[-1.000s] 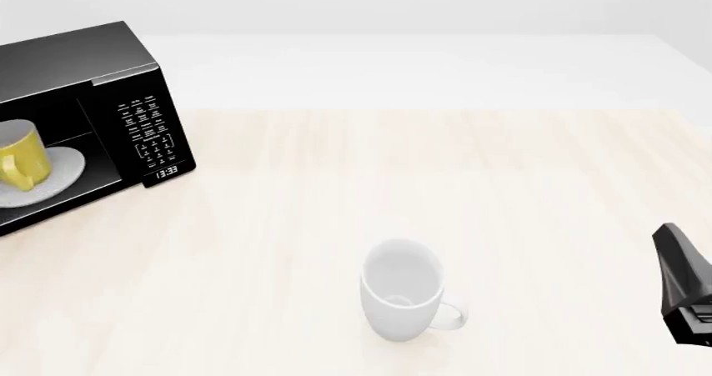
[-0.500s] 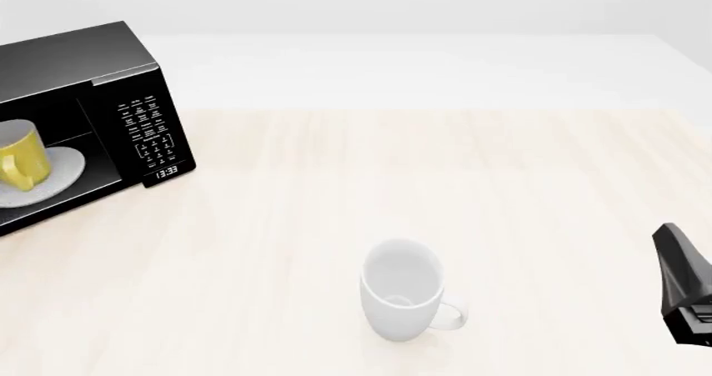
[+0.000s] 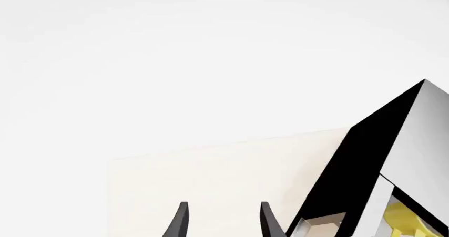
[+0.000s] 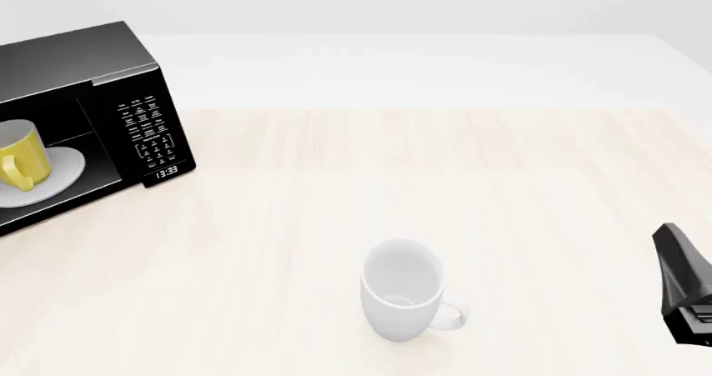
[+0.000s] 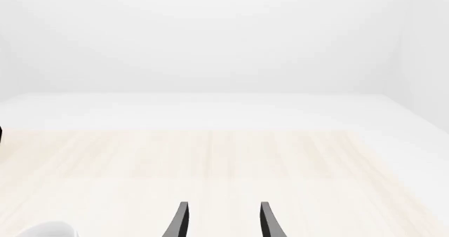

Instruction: Put the yellow and white mug in the microwave and close it.

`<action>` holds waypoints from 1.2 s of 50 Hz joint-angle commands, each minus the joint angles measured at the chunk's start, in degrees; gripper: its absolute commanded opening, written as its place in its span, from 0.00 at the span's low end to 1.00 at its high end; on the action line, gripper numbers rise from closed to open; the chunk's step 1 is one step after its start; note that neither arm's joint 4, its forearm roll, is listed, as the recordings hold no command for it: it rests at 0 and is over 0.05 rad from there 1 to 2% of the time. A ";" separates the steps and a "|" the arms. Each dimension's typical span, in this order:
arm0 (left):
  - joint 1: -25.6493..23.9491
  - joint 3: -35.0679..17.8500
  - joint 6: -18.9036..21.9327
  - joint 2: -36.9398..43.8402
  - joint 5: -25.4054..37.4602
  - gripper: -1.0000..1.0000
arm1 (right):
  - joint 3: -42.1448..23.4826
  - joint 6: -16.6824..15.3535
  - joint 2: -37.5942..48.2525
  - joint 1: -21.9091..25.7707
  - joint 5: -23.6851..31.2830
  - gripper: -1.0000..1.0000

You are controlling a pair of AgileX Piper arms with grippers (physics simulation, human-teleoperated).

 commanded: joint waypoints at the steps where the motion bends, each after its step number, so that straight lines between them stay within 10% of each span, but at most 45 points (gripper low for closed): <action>1: 0.58 2.15 0.94 3.94 -1.79 1.00 | 0.00 0.00 0.00 0.00 0.00 1.00; 60: -16.33 6.49 1.45 10.70 -6.30 1.00 | 0.00 0.00 0.00 0.00 0.00 1.00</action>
